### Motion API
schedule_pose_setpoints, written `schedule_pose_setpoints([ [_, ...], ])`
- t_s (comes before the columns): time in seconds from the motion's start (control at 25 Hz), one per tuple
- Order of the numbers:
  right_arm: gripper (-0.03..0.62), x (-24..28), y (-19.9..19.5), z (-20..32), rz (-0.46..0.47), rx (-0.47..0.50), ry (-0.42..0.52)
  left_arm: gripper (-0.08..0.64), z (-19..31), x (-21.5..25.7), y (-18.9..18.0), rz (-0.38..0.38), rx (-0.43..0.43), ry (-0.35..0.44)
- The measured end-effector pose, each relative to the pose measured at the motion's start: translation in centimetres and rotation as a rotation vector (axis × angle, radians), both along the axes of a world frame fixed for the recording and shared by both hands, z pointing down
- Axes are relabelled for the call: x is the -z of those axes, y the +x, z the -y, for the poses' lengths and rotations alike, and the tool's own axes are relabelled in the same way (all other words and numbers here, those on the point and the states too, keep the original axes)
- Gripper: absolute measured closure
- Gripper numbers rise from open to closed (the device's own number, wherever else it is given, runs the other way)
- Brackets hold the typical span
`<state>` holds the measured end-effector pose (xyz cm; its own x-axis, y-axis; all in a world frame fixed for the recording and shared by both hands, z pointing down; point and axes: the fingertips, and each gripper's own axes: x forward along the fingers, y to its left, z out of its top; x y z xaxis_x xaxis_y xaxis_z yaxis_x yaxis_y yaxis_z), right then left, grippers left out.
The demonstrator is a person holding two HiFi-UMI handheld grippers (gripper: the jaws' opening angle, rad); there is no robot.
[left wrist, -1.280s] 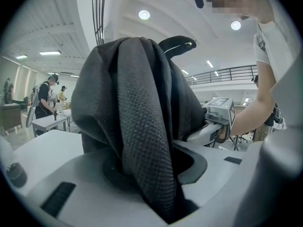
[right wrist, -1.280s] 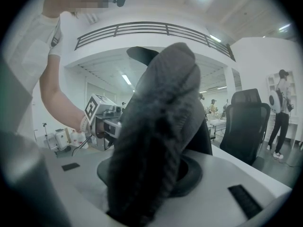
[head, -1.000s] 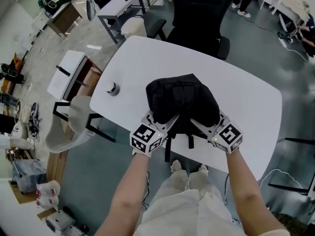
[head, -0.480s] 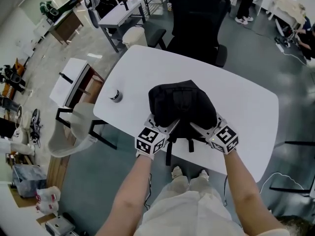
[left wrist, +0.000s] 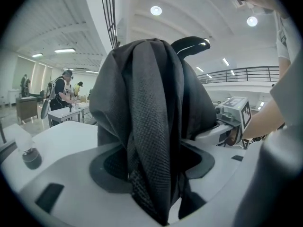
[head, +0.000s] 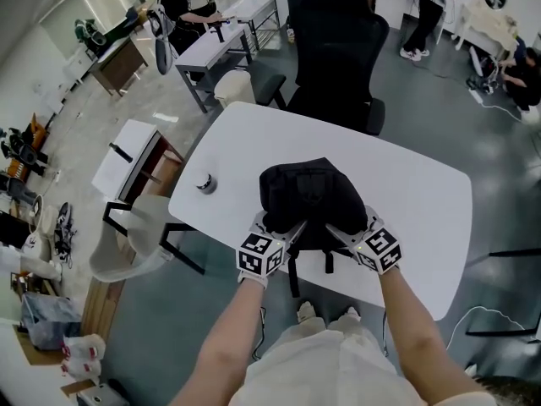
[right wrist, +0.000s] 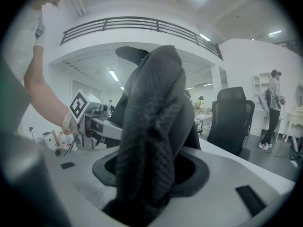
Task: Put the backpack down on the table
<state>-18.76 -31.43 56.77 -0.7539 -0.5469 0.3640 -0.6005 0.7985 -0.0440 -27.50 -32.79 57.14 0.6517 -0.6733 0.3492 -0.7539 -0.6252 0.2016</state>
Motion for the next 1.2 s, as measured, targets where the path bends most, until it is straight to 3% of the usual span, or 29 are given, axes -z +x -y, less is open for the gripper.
schedule_pose_setpoints([
  [0.2, 0.345, 0.4, 0.9, -0.7, 0.000, -0.043, 0.008, 0.273, -1.3, 0.5, -0.9, -0.009, 0.018, 0.007],
  [0.6, 0.344, 1.6, 3.0, -1.7, 0.020, -0.156, 0.035, 0.272, -3.0, 2.3, -3.6, -0.019, 0.164, 0.059],
  [1.2, 0.388, 4.4, 7.6, -4.0, 0.062, -0.301, 0.089, 0.281, -4.9, 5.0, -6.3, -0.052, 0.260, 0.107],
])
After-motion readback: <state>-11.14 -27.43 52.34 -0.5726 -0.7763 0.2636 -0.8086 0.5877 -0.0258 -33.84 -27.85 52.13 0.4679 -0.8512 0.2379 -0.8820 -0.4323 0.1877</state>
